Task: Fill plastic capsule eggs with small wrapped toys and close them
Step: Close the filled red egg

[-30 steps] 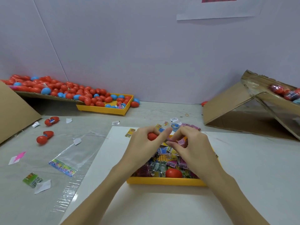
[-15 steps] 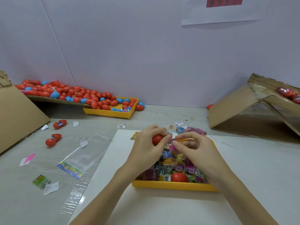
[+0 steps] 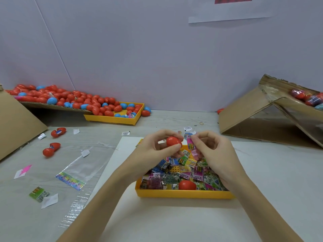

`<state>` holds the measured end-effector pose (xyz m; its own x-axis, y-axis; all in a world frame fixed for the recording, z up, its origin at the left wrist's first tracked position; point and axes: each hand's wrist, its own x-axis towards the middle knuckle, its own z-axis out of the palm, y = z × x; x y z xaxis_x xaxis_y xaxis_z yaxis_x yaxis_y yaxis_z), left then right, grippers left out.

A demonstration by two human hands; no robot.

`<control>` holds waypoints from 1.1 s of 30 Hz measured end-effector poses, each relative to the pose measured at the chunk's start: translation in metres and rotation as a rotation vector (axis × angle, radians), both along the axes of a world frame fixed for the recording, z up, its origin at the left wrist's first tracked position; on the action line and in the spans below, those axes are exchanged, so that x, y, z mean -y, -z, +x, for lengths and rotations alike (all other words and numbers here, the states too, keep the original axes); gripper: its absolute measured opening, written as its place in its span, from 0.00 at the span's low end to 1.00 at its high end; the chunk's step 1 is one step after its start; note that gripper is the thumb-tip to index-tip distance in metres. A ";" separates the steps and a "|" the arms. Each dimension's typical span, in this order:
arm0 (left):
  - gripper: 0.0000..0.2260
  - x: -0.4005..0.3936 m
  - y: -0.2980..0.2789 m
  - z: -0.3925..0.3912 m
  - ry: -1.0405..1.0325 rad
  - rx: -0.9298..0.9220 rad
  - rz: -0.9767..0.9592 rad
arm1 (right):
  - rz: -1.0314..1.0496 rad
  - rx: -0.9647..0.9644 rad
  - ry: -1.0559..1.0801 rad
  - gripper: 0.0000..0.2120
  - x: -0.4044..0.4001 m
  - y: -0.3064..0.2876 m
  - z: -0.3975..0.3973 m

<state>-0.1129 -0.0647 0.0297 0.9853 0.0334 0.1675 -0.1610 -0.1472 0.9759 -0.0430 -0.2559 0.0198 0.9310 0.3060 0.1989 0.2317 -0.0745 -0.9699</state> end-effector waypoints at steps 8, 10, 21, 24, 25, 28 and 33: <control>0.18 0.007 -0.003 -0.002 -0.086 0.095 0.027 | -0.062 0.071 -0.009 0.04 0.003 -0.003 0.001; 0.17 0.008 -0.002 -0.002 -0.091 0.096 0.046 | -0.050 0.067 -0.027 0.04 0.002 -0.002 0.001; 0.14 0.008 -0.002 -0.001 -0.110 0.086 0.063 | 0.055 0.009 -0.067 0.09 0.000 -0.004 -0.002; 0.13 0.009 -0.002 -0.001 -0.108 0.083 0.058 | 0.062 0.002 -0.082 0.10 0.000 -0.005 -0.003; 0.13 0.009 -0.003 -0.001 -0.106 0.082 0.053 | 0.059 0.003 -0.086 0.10 0.000 -0.005 -0.003; 0.13 0.010 -0.003 -0.001 -0.102 0.080 0.048 | 0.038 0.022 -0.088 0.08 0.000 -0.005 -0.003; 0.14 0.009 -0.002 -0.001 -0.097 0.076 0.052 | -0.002 0.043 -0.092 0.06 0.000 -0.006 -0.004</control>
